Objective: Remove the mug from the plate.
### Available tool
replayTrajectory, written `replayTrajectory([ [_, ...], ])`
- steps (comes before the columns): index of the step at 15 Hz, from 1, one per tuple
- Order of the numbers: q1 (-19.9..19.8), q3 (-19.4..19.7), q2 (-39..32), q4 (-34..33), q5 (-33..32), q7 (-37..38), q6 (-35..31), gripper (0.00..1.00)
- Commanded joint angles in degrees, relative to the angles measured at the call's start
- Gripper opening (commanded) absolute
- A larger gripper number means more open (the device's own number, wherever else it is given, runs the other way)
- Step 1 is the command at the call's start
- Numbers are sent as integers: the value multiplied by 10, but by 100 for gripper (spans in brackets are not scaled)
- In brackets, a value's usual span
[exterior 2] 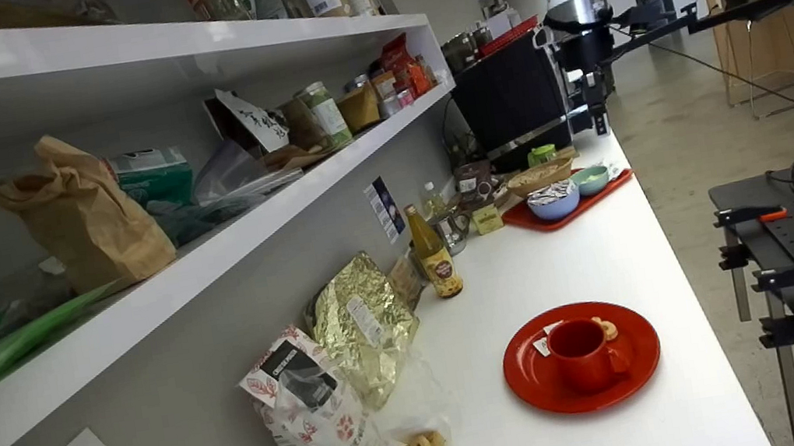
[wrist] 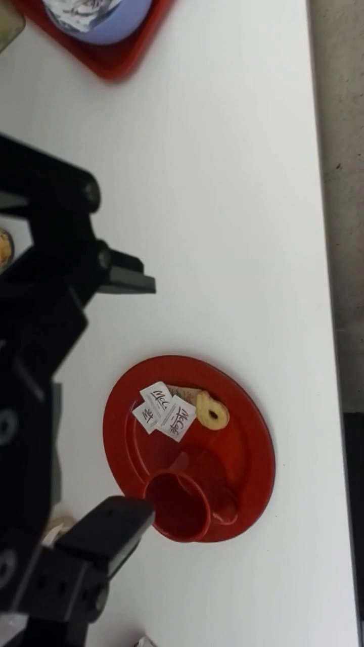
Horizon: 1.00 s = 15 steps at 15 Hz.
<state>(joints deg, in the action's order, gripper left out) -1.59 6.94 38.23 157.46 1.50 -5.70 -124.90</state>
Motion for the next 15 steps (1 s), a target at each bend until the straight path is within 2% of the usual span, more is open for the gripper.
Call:
replayTrajectory([
  [1,35,3,-139,-36,32,-29,-101,100],
  [7,81,-31,-338,-117,80,-37,-195,100],
  [13,65,-85,-540,-286,102,-54,-208,100],
  [15,60,-104,-578,-327,93,-47,-194,100],
])
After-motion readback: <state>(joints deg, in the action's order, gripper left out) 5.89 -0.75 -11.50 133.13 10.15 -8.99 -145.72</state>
